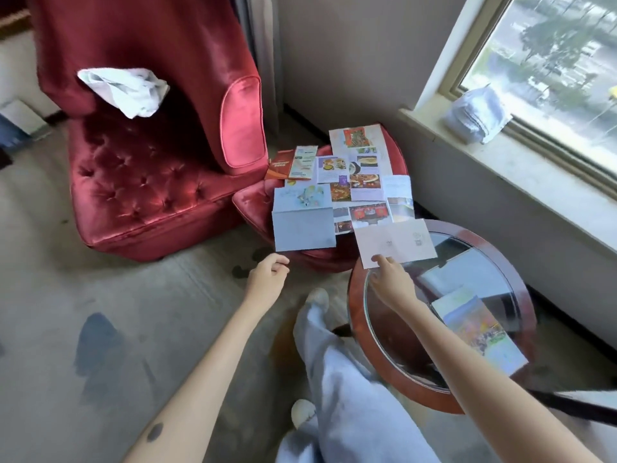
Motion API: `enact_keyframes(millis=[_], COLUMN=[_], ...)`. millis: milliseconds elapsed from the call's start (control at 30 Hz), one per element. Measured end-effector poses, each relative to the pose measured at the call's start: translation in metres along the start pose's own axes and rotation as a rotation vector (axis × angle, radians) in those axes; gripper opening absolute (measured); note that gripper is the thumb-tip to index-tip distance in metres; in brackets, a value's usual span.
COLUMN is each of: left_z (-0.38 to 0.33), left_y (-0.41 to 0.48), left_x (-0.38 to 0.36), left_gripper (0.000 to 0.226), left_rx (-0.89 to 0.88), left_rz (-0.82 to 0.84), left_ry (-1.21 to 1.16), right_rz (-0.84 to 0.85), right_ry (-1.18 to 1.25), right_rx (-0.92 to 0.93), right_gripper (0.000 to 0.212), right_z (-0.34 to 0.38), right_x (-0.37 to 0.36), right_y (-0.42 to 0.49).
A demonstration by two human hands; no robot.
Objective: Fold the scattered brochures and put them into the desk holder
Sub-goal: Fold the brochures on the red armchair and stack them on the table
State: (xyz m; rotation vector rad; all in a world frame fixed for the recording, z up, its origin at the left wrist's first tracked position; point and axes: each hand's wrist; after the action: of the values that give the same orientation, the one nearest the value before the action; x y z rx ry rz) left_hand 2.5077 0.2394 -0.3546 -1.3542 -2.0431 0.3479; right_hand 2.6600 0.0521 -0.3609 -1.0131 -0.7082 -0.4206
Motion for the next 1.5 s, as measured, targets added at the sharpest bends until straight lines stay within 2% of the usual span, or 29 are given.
enact_keyframes(millis=[167,267,433,733,1100,1200,1367,1433,1500], left_z=[-0.018,-0.039,-0.067,-0.057,0.015,0.035,0.067,0.075,0.081], left_y=[0.081,0.128,0.188,0.279,0.395,0.412,0.428,0.432,0.433], left_x=[0.0,0.006,0.02,0.017,0.058,0.058,0.046,0.041,0.037], left_gripper=[0.021,0.024,0.023,0.018,0.037,0.042,0.038,0.033,0.029], left_rx=[0.079,0.072,0.044,0.114,0.127,0.118,0.038,0.014,-0.004], left_rz=[0.153,0.267,0.353,0.535,0.551,0.567,0.559,0.519,0.482], left_ry=[0.082,0.195,0.273,0.388,0.685,0.757,0.891,0.887,0.864], right_rz=[0.018,0.05,0.059,0.104,0.214,0.231,0.299,0.335,0.302], right_ry=[0.094,0.144,0.15,0.118,0.299,0.316,0.354,0.366,0.409], right_rx=[-0.114,-0.166,-0.229,-0.301,-0.34,-0.35,-0.407,-0.384,-0.359], right_gripper=[0.04,0.042,0.038,0.036,0.033,0.041,0.045,0.041,0.035], right_z=[0.008,0.016,0.024,0.017,0.066,0.067,0.051,0.046,0.044], right_x=[0.008,0.022,0.047,0.058,0.011,-0.008,-0.033,-0.038,-0.042], right_y=[0.068,0.105,0.148,0.194,0.322,0.354,0.389,0.395,0.397])
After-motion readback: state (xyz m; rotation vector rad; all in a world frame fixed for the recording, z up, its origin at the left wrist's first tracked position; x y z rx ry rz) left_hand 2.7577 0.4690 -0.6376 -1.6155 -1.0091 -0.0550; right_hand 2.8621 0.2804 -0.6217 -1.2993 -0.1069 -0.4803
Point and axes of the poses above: each hand's wrist, its own y-axis towards the middle knuckle, its own x-axis out of the back of the hand, z = x × y, and after that the axes turned 14 degrees about z, right-handed
